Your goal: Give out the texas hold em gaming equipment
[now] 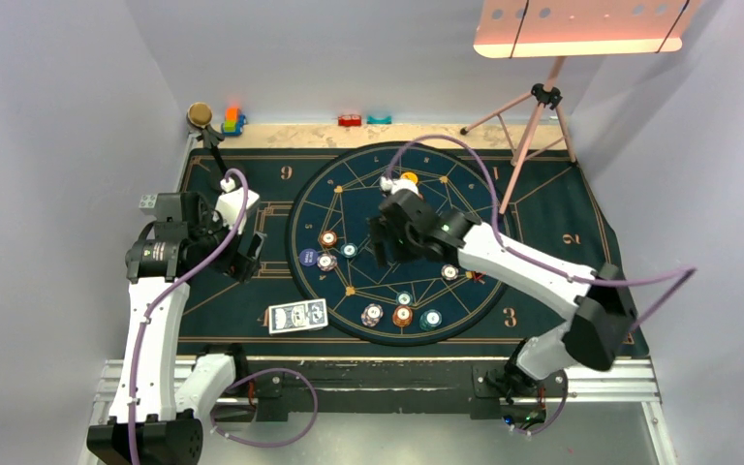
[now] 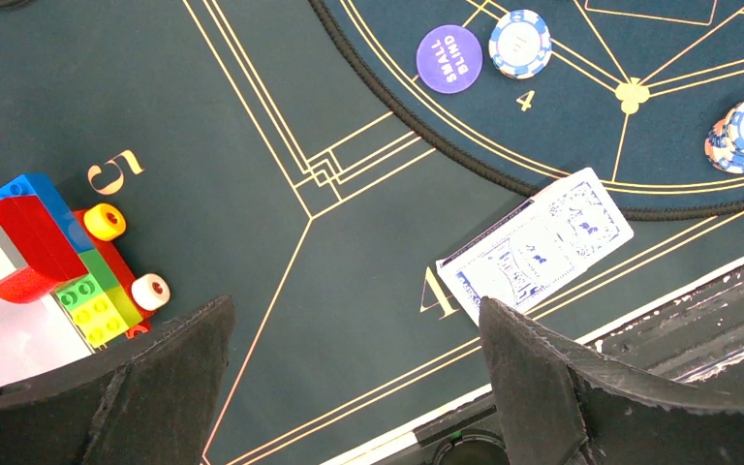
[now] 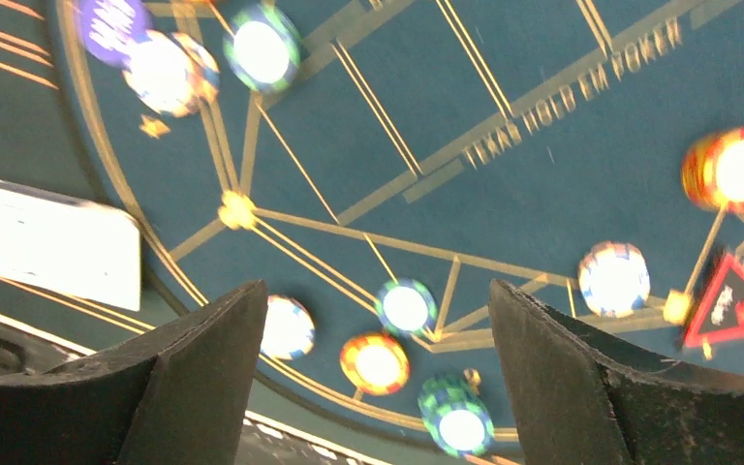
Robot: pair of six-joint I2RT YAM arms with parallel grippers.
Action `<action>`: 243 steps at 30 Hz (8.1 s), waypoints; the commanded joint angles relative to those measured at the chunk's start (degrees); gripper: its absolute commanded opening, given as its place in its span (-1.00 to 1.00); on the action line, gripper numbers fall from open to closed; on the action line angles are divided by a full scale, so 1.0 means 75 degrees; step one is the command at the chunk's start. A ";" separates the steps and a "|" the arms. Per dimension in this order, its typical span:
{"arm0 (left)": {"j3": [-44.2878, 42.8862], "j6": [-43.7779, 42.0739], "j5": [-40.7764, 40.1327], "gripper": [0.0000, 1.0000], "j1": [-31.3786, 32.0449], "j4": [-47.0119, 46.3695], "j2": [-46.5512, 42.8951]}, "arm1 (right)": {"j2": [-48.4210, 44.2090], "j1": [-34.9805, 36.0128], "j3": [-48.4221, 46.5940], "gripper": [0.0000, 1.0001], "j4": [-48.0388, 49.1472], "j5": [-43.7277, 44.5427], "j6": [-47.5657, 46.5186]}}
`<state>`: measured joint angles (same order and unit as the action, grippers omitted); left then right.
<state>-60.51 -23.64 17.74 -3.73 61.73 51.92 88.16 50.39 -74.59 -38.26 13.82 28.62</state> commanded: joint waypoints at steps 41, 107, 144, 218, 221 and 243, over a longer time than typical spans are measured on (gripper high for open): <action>-0.0208 -0.0077 0.0095 0.99 -0.0031 -0.0140 0.0127 | -0.2052 0.0324 0.4218 -0.53 -0.0005 -0.0576 0.1949; -0.0223 -0.0053 0.0090 0.99 -0.0041 -0.0167 0.0139 | 0.4174 -0.2331 -0.3954 0.67 -0.0127 -0.0110 -0.0609; -0.0405 -0.0116 0.0207 0.99 -0.0031 0.0086 0.0091 | -0.1394 0.0604 0.4568 0.31 0.0322 -0.0333 0.2351; 0.2719 -0.3649 0.0611 0.99 0.2802 -0.1138 0.0405 | -0.3099 -0.2875 0.2327 0.69 -0.0168 -0.1136 0.1298; 0.2958 -0.3749 0.0741 0.99 0.3040 -0.1568 0.0635 | -0.3104 -0.2875 0.2195 0.70 -0.0045 -0.1486 0.1176; 0.4008 -0.3801 -0.0021 0.99 0.3977 -0.2508 0.1143 | -0.2588 -0.3016 0.1449 0.81 0.0200 -0.1820 0.0883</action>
<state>-32.64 -49.17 18.87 25.41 44.36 62.04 68.42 28.32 -60.66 -38.11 0.82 36.34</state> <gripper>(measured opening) 0.995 0.899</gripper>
